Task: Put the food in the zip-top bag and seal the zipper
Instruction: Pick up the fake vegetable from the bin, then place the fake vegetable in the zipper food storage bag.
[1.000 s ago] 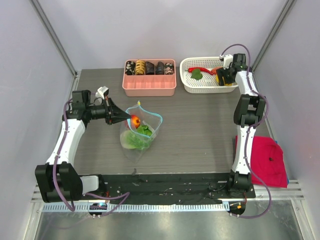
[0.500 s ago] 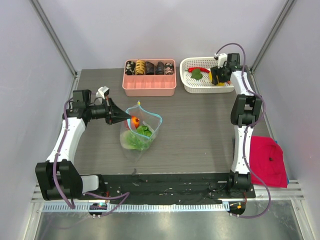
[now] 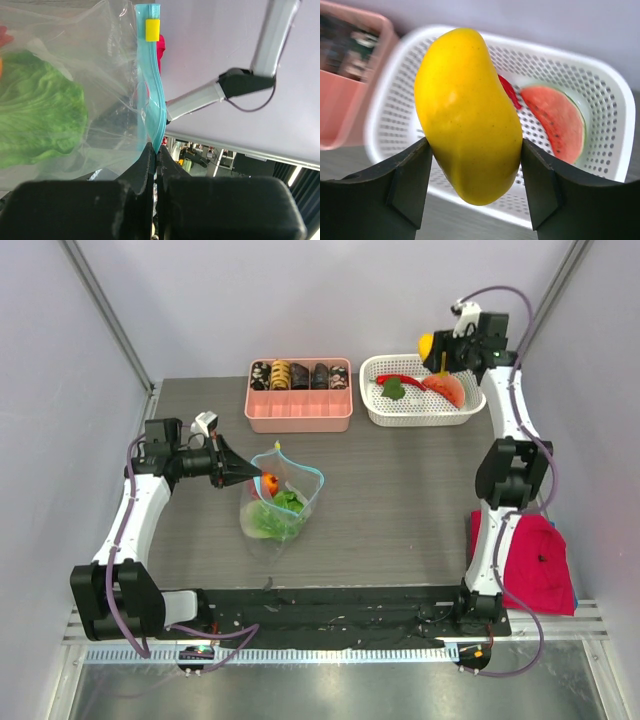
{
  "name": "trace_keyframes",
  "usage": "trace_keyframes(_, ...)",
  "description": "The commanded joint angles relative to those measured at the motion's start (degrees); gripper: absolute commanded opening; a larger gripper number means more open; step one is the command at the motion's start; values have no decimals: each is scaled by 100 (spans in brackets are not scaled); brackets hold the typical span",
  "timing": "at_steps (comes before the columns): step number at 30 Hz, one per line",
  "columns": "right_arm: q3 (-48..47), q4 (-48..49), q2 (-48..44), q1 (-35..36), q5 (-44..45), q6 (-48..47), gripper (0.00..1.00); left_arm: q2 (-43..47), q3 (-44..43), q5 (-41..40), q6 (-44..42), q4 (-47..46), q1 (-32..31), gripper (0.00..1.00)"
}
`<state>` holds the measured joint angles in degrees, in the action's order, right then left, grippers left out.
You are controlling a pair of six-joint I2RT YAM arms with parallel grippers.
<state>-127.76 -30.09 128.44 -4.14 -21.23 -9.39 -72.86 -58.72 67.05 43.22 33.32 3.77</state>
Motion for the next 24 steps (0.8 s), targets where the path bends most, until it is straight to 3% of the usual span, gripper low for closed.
trace_keyframes(1,443,276,-1531,378,-1321,657,1,70,-210,63,37,-115,27,0)
trace_keyframes(6,1586,-225,-2900,1500,-1691,886,1,114,-193,80,37,-142,19,0)
trace_keyframes(10,2456,-567,-3465,2520,-1674,878,1,123,-149,81,46,-177,27,0)
trace_keyframes(17,2678,-1876,-3336,3849,-875,262,1,184,-122,98,46,-212,27,0)
trace_keyframes(24,2291,-2633,-2887,4457,-777,174,1,237,-43,107,20,-221,27,0)
